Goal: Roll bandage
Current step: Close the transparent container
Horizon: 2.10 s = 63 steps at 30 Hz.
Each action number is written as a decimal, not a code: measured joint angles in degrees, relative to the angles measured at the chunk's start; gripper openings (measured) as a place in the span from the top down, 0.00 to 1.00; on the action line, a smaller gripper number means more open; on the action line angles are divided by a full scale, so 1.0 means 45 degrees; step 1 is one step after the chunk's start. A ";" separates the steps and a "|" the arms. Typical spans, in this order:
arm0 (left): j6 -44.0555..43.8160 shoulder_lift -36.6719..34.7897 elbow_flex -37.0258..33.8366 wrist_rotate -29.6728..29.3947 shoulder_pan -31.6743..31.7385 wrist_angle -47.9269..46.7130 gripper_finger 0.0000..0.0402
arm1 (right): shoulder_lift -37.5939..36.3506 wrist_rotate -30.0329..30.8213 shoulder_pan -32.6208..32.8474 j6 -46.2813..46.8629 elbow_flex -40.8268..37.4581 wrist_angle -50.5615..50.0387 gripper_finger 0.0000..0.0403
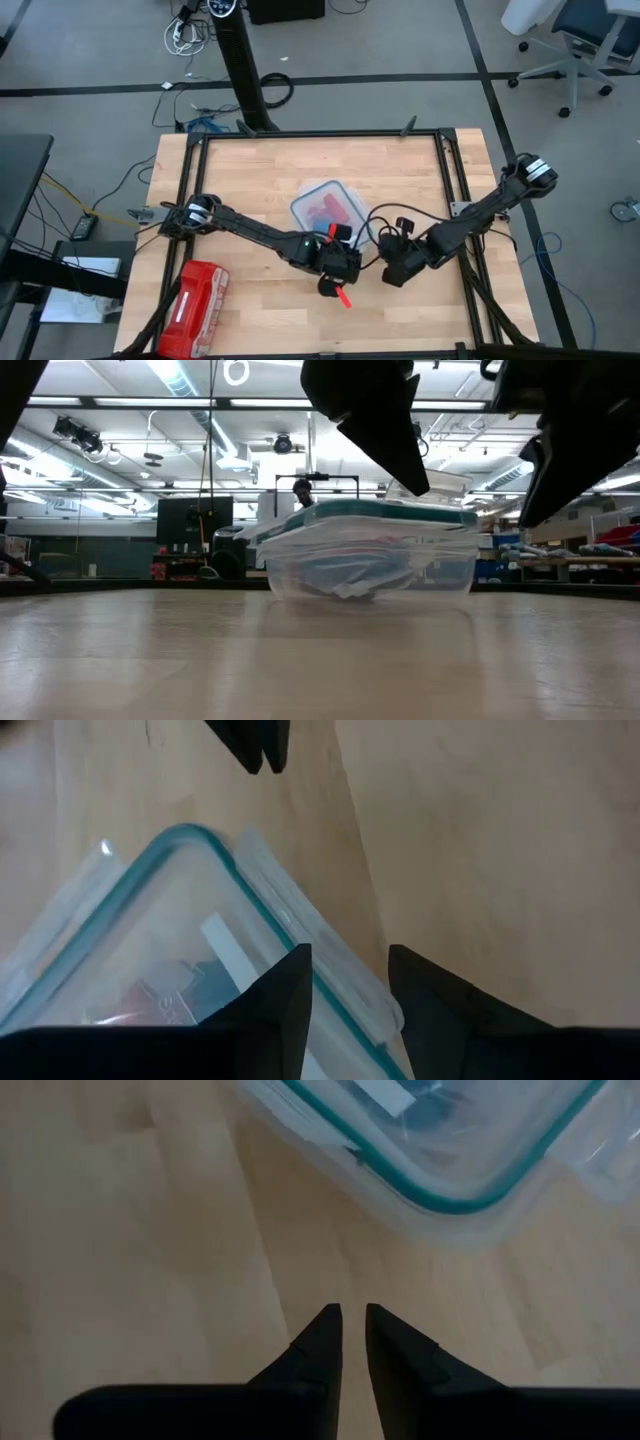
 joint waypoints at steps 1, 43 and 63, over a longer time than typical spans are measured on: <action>0.0114 0.0000 0.0000 -0.0039 0.0018 0.0054 0.66 | -0.0082 0.0086 0.0061 0.0046 0.0000 -0.0006 0.88; 0.1504 0.0019 0.1652 -0.1107 0.0189 0.0350 0.66 | -0.0238 0.0852 -0.0300 0.1001 0.0000 -0.3130 0.88; 0.0468 0.0005 0.1758 -0.1937 -0.1694 0.0978 0.66 | -0.0290 0.1036 -0.0833 0.1335 0.0000 -0.5440 0.95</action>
